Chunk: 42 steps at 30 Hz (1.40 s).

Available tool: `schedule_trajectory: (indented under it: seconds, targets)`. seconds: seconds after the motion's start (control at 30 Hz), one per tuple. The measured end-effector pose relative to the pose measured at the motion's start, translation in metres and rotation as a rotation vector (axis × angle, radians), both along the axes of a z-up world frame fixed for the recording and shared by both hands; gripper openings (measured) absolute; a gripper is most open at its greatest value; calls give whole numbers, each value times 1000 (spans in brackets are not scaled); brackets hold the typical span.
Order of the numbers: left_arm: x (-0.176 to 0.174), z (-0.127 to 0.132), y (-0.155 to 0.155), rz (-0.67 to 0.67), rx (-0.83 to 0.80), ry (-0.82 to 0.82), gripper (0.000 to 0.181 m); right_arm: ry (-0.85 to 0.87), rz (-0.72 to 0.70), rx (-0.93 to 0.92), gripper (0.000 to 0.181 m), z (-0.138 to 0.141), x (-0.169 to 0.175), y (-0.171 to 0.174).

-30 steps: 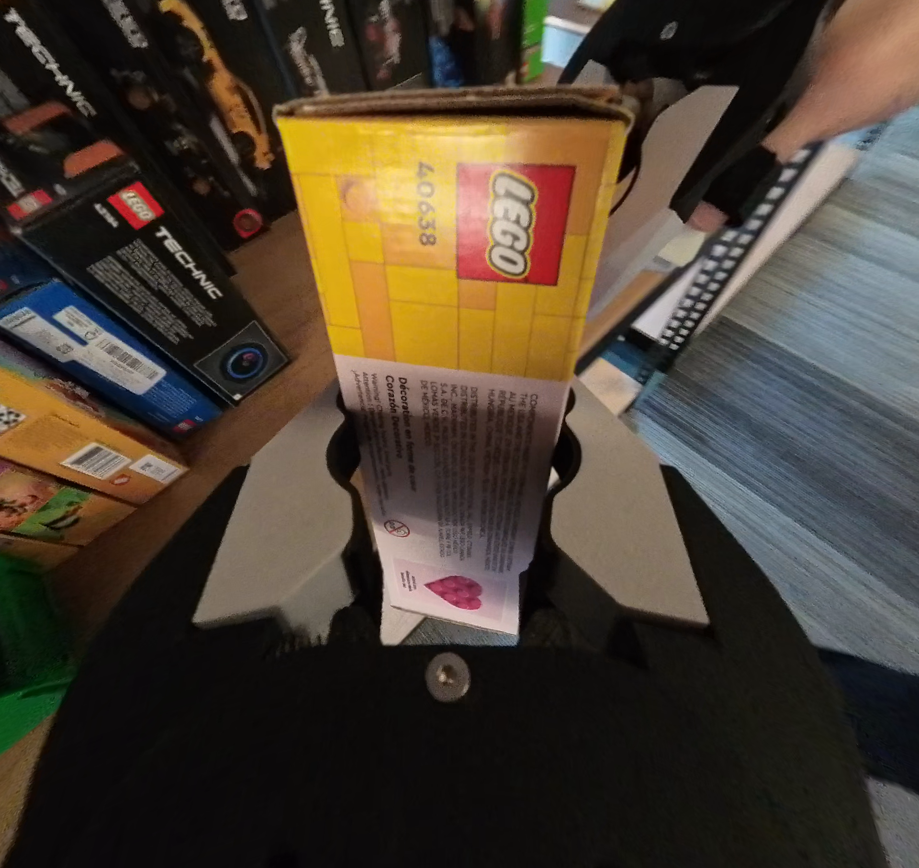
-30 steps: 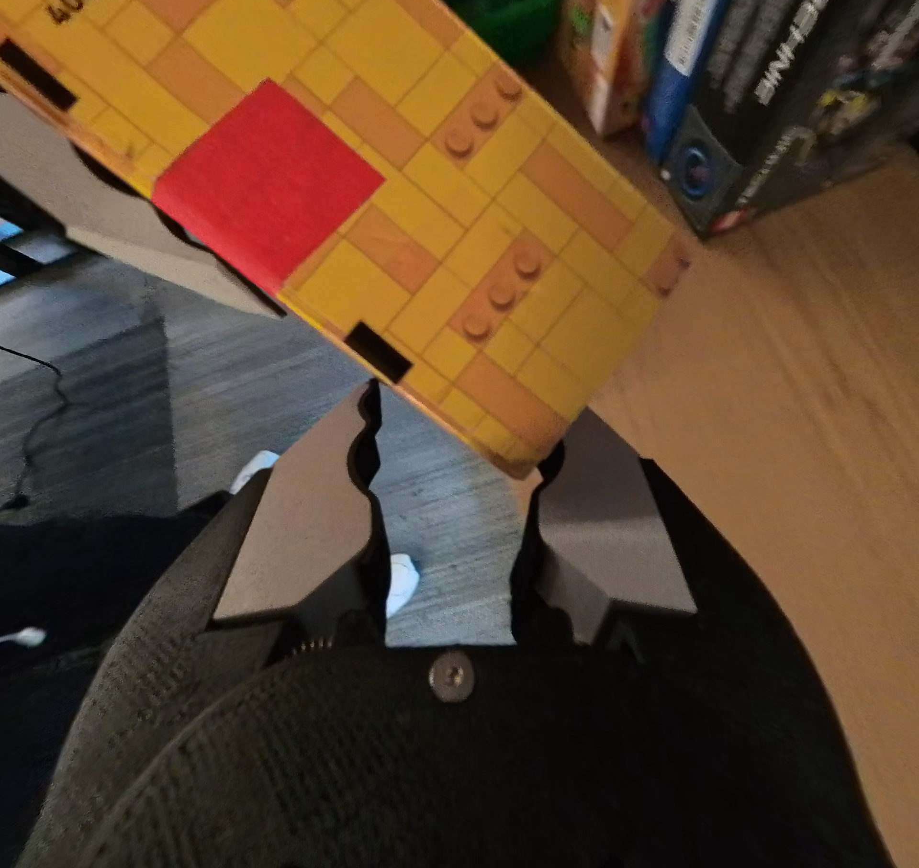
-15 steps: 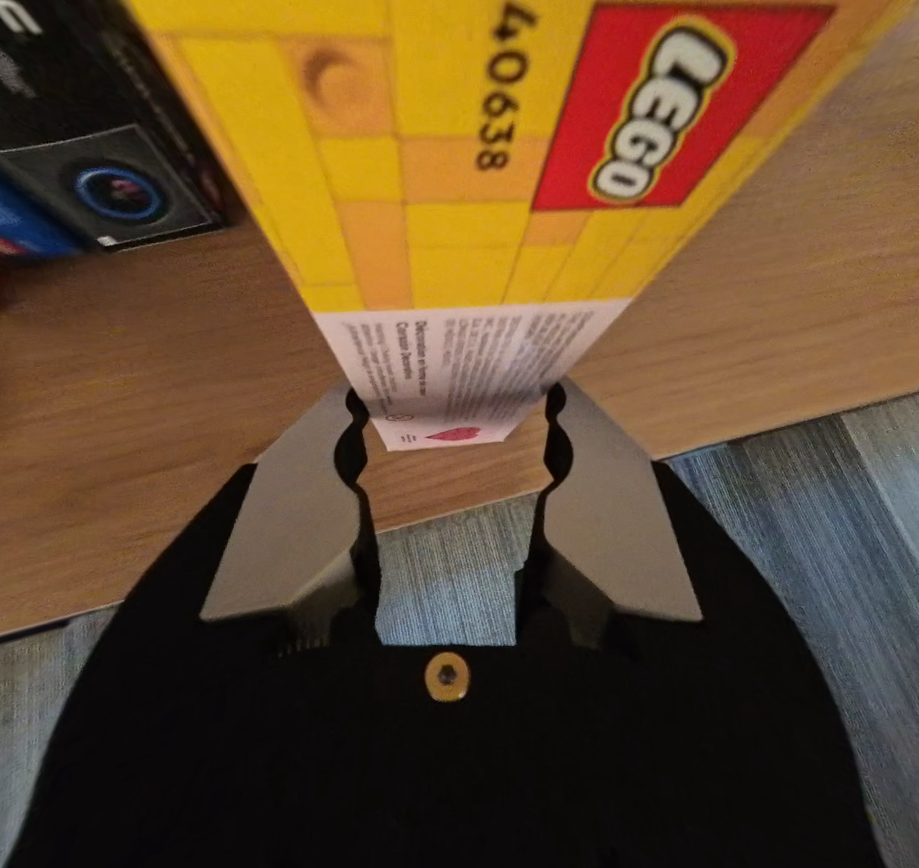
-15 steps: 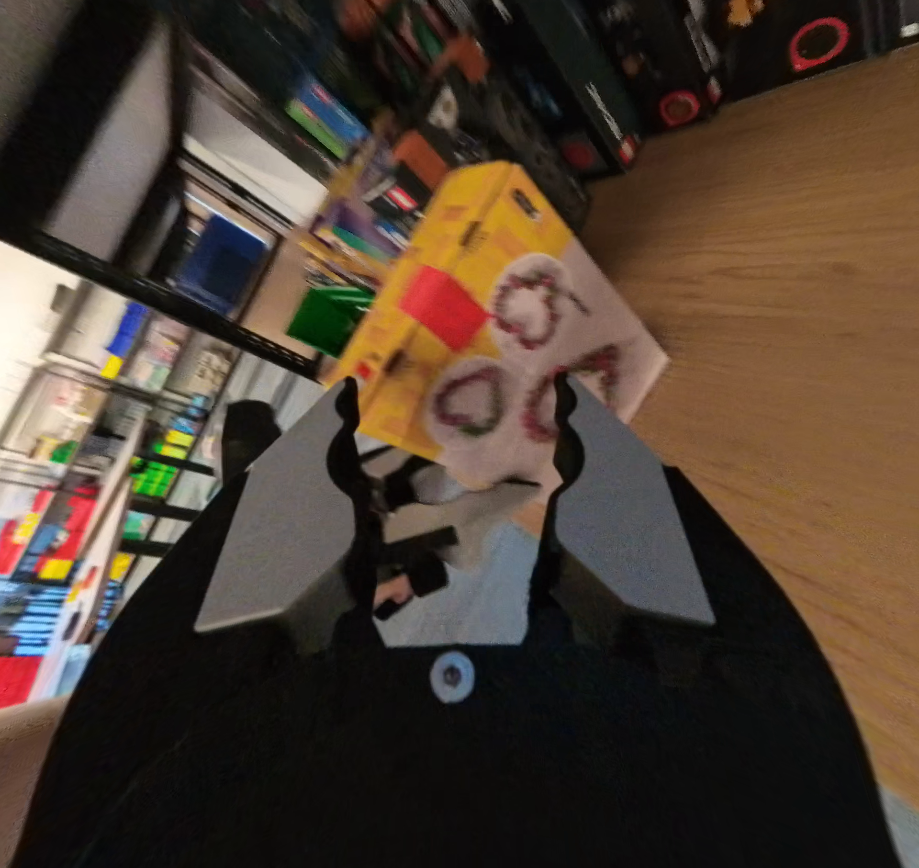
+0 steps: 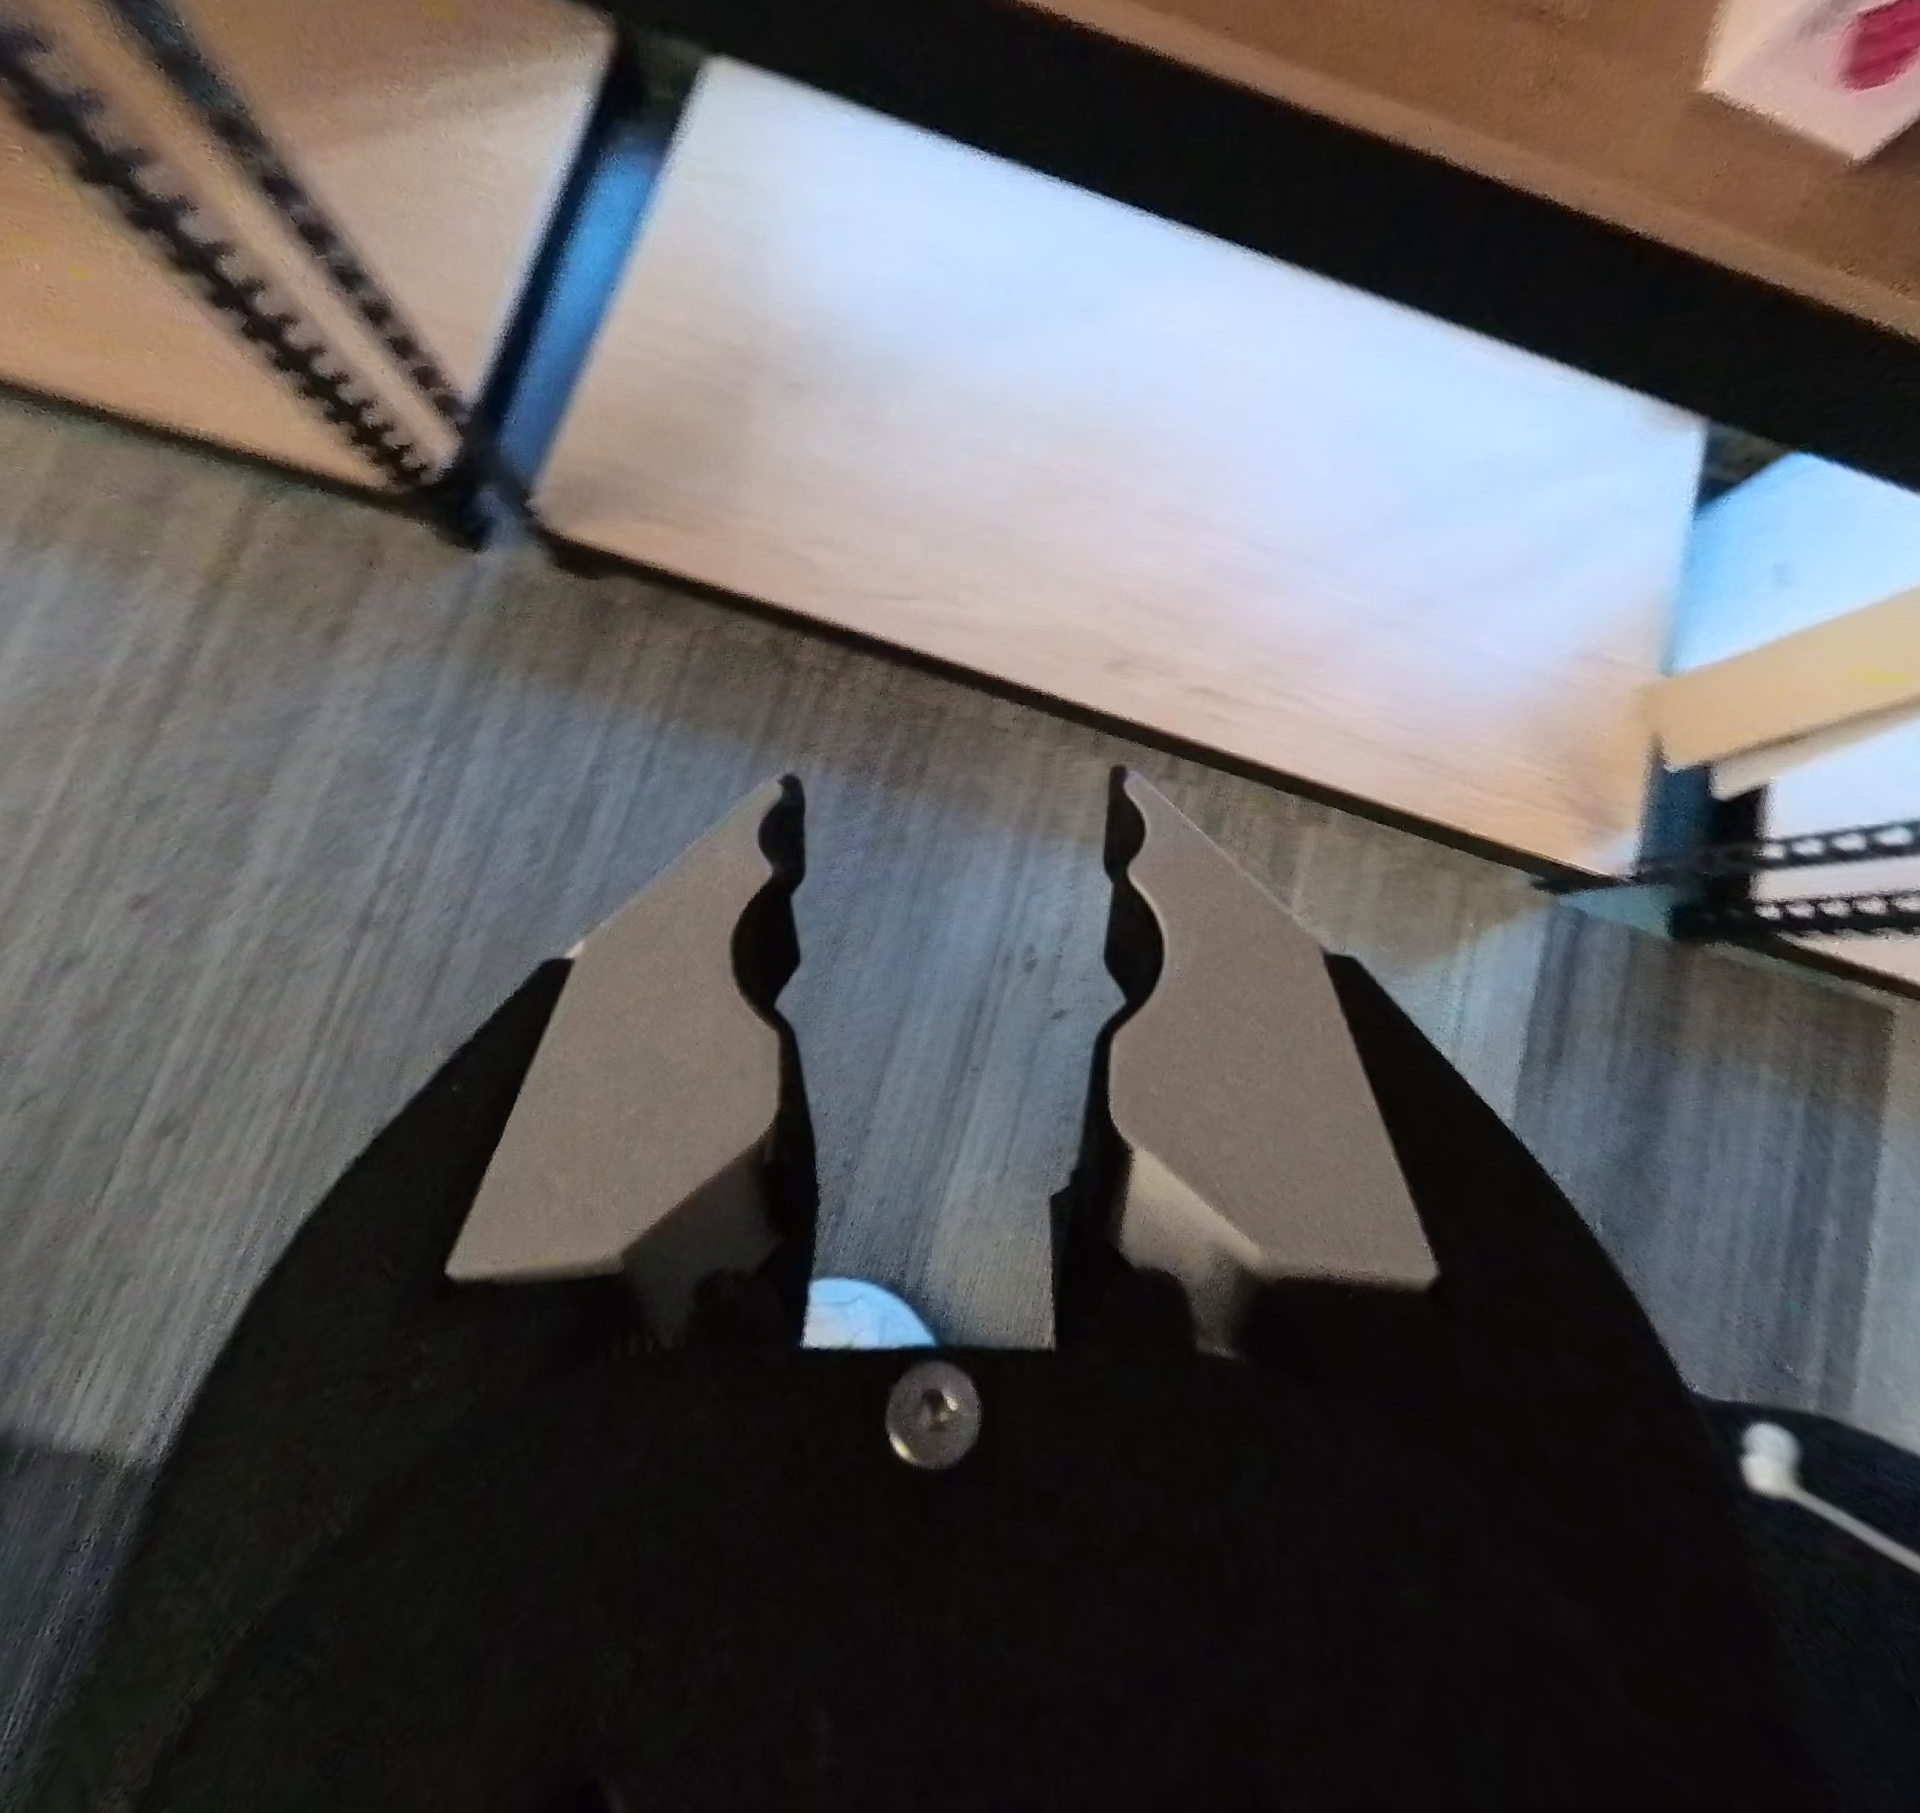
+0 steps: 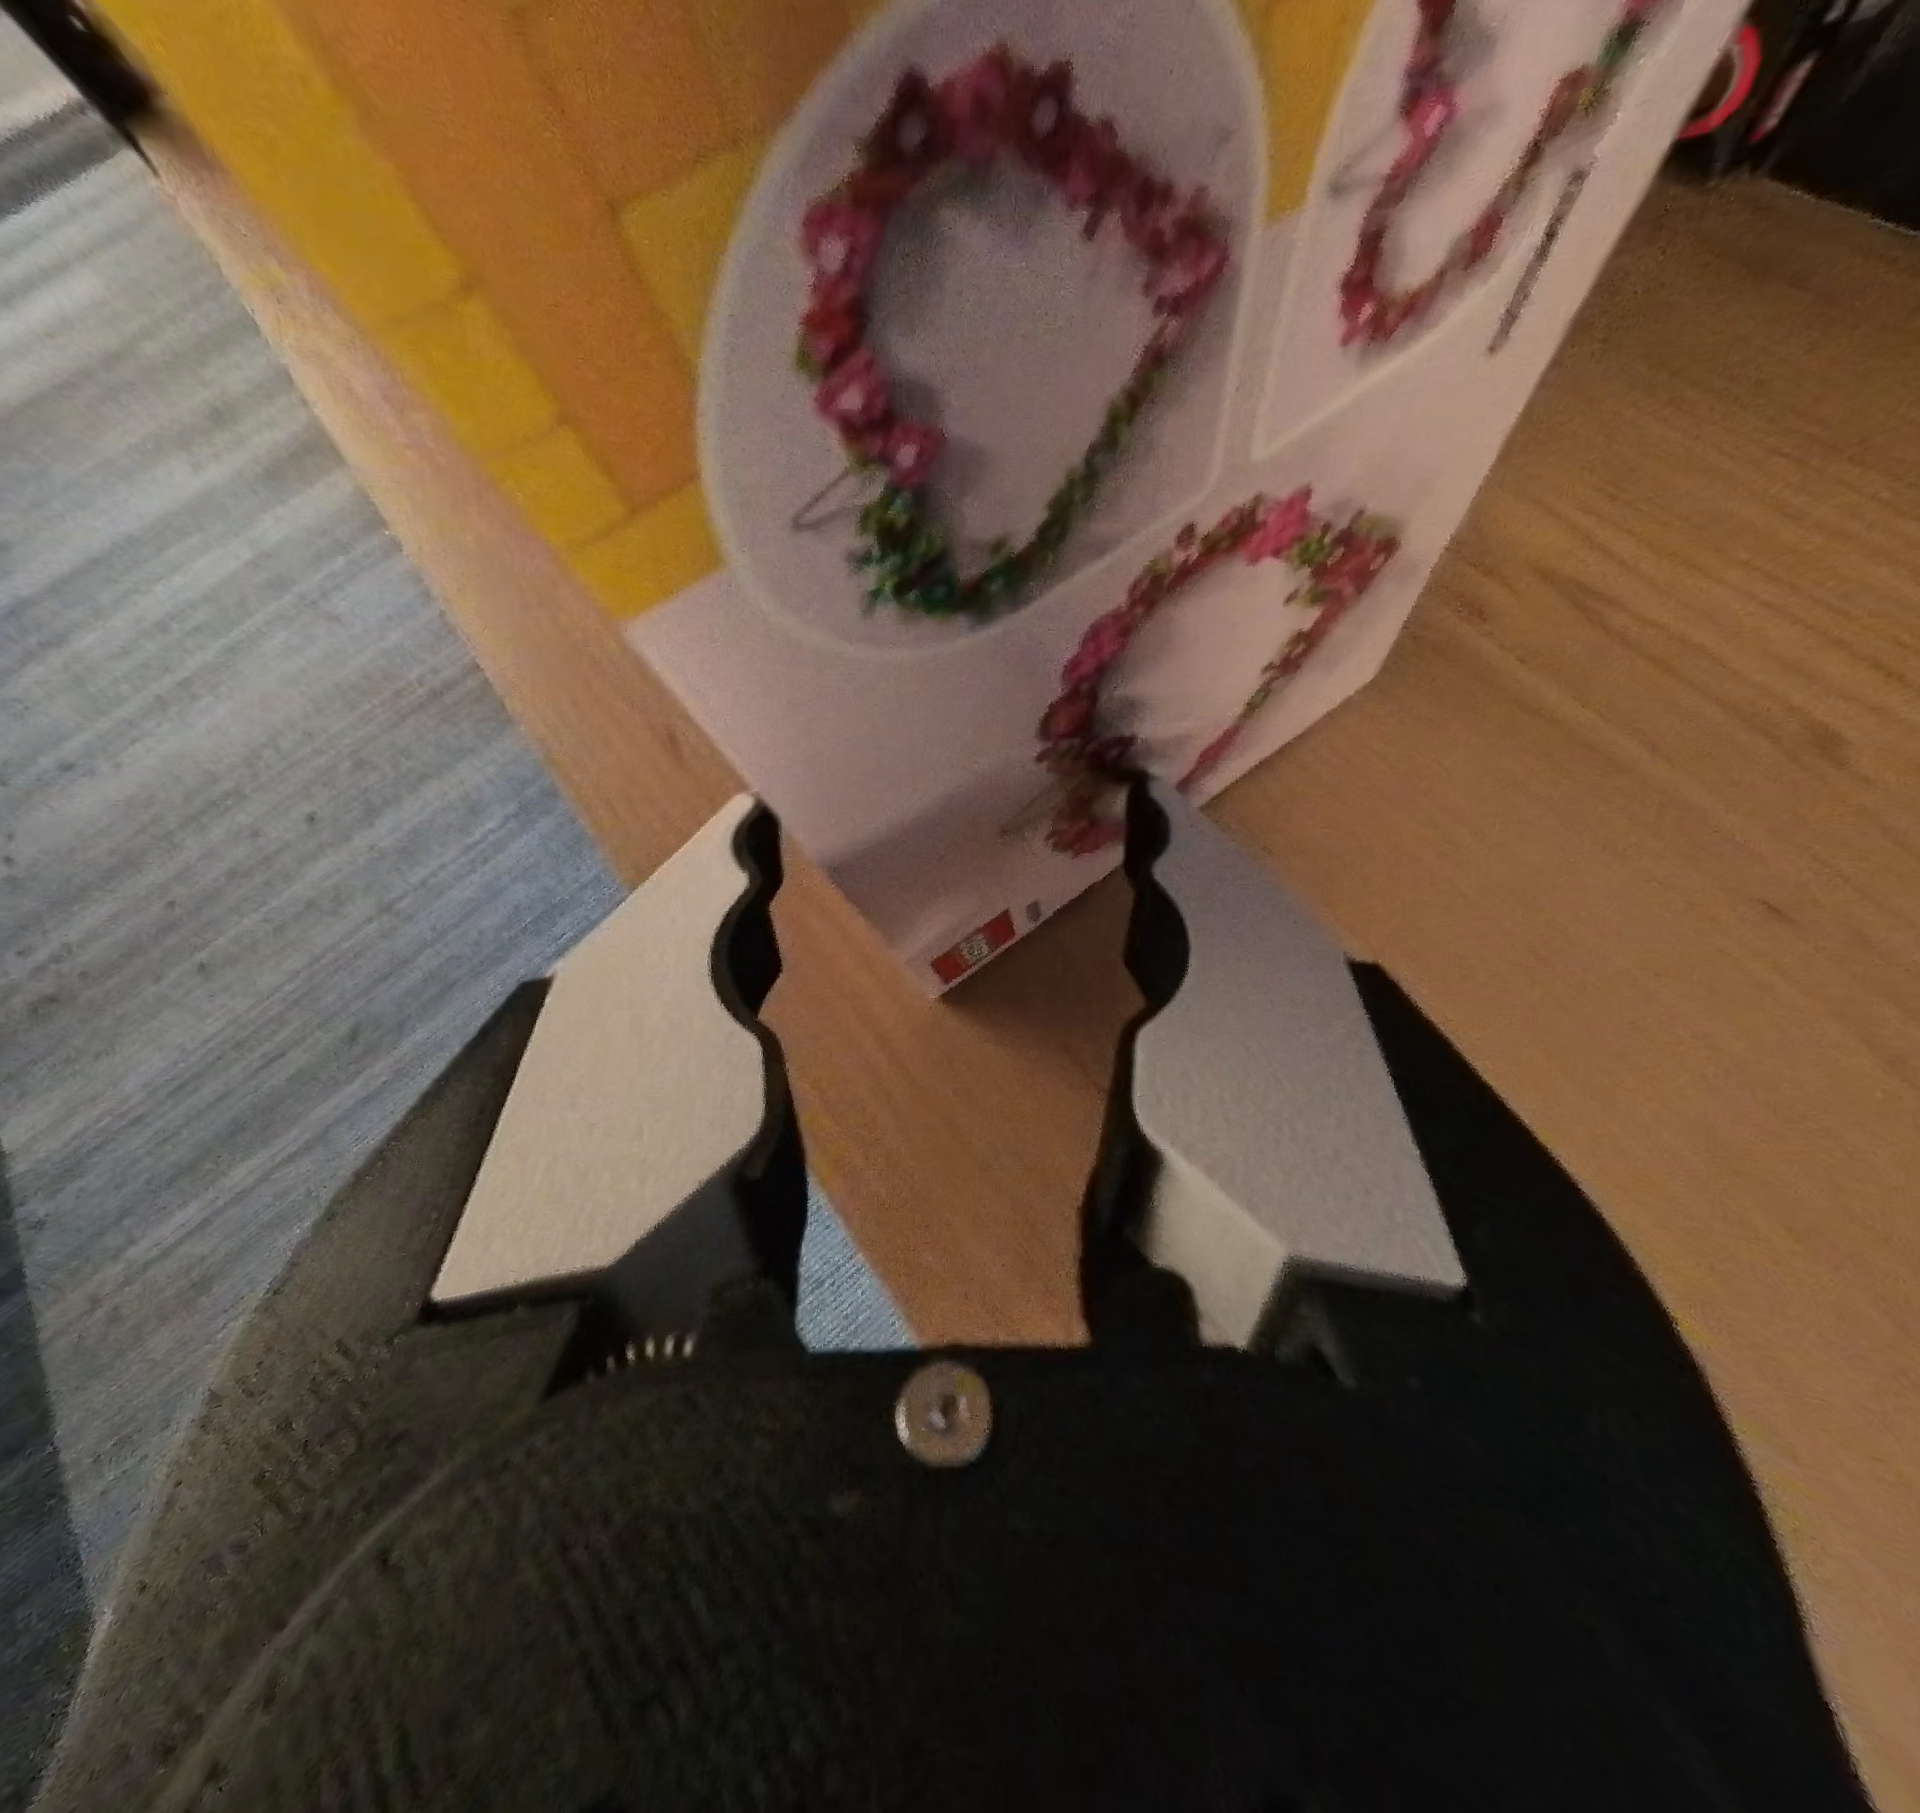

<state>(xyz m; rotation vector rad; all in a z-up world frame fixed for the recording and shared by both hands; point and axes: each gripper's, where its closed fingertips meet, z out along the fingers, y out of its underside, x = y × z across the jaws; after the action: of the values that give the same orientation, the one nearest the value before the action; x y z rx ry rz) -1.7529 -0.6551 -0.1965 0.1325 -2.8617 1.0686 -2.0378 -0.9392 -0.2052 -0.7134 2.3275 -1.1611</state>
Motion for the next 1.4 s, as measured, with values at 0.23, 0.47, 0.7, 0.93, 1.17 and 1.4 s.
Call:
schedule_trajectory:
  seconds: [0.23,0.47,0.7,0.93,1.17,1.4]
  targets:
    - [61,11,63,187,-29,-52,58,39,22,-15,63,0,-2,-75]
    - [30,-18,60,185,-36,24,59,201,150,-59,52,-15,30,-143]
    - [5,-30,71,133,-23,68,57,182,77,-80,82,-7,30,-170]
    - [11,-39,91,140,16,61,56,274,125,-9,70,-8,36,-178]
    - [2,-1,70,42,-41,66,56,223,-3,-85,68,27,-4,-36]
    - [-20,50,64,-210,-108,47,54,283,-94,72,66,2,-107,292]
